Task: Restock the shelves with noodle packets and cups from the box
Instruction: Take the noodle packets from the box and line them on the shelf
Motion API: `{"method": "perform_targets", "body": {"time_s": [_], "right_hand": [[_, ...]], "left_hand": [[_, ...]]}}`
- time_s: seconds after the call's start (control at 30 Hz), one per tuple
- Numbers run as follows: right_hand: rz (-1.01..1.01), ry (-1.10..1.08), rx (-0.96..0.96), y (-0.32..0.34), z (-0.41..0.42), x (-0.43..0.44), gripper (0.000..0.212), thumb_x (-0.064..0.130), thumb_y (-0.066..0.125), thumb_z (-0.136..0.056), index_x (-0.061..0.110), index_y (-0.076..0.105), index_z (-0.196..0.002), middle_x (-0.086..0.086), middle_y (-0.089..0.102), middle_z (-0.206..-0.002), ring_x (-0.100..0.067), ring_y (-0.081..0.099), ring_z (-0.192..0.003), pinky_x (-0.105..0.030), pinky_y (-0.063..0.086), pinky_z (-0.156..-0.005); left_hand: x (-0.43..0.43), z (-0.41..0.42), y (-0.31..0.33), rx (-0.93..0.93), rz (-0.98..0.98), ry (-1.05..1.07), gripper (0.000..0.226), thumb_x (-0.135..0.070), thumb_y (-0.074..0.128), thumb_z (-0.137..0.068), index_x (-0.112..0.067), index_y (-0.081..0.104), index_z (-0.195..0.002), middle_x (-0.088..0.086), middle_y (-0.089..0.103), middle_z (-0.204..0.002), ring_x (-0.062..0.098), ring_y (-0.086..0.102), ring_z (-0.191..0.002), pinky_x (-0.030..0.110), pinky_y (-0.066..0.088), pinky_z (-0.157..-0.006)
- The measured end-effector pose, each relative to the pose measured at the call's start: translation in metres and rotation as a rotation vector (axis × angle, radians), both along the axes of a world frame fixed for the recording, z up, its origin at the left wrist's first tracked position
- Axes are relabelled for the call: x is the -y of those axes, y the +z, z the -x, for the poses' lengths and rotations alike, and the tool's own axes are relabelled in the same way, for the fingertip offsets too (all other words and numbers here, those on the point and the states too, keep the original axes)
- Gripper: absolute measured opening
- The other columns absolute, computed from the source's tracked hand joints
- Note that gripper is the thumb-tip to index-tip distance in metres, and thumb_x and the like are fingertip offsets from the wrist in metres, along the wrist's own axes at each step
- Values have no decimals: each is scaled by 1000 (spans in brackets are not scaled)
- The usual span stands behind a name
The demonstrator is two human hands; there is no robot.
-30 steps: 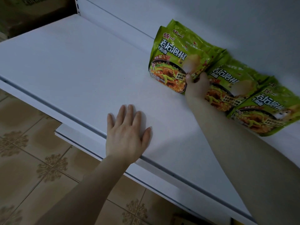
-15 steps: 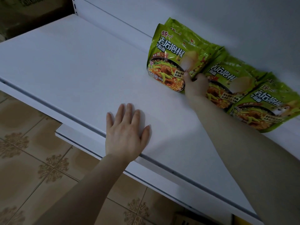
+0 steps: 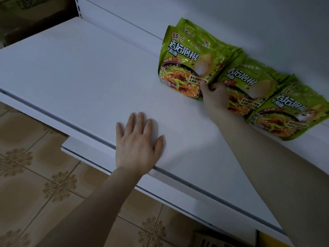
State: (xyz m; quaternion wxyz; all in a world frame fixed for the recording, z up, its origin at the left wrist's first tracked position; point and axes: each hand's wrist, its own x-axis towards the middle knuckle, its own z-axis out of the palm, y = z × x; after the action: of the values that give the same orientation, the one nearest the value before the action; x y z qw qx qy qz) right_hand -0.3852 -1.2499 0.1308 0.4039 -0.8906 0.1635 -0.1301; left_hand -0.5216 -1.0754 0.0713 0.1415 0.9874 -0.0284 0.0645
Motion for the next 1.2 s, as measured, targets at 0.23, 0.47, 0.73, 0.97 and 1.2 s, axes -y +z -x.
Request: {"method": "perform_targets", "body": {"time_s": [0.23,0.47,0.73,0.97,1.2], "right_hand": [[120,109,-43,8,35,13,34,31,56,-90,1,59,-106,-9,62,-105,-21,56,-98,-27,40,-77],[211,197,-31,21,87,40,28,28,53,-92,6,61,-106,-7,63,-110,-19,56,-104,-19,33,-74],[229,163,-37,26,164,97,24,26,53,-92,7,63,-101,-4,65,-105,-15,57,-102,-16,35,-78],[151,12,-50,30,258,175,22,25,55,-91,7,64,-100,-3,66,-104,-9,56,-93,-15,38,-80],[143,-179,-66,31,367,262,21,22,55,-91,4,64,-98,-3,64,-96,-9,53,-86,-11,35,-74]], "left_hand": [[-2,-1,2,-41,-9,-26,66,-53,17,-87,-9,50,-124,17,42,-140,37,30,-134,56,23,-103],[17,25,24,92,65,-176,50,-34,33,-87,2,63,-103,25,64,-107,43,60,-103,56,46,-87],[106,92,50,239,172,-513,35,-26,43,-87,-3,69,-82,11,69,-72,29,65,-64,34,55,-63],[176,161,51,204,151,-683,38,-29,41,-87,-7,70,-76,6,67,-66,23,64,-59,28,53,-56],[245,231,43,193,121,-859,40,-29,39,-86,-5,68,-71,7,64,-60,23,61,-54,27,48,-45]]}}
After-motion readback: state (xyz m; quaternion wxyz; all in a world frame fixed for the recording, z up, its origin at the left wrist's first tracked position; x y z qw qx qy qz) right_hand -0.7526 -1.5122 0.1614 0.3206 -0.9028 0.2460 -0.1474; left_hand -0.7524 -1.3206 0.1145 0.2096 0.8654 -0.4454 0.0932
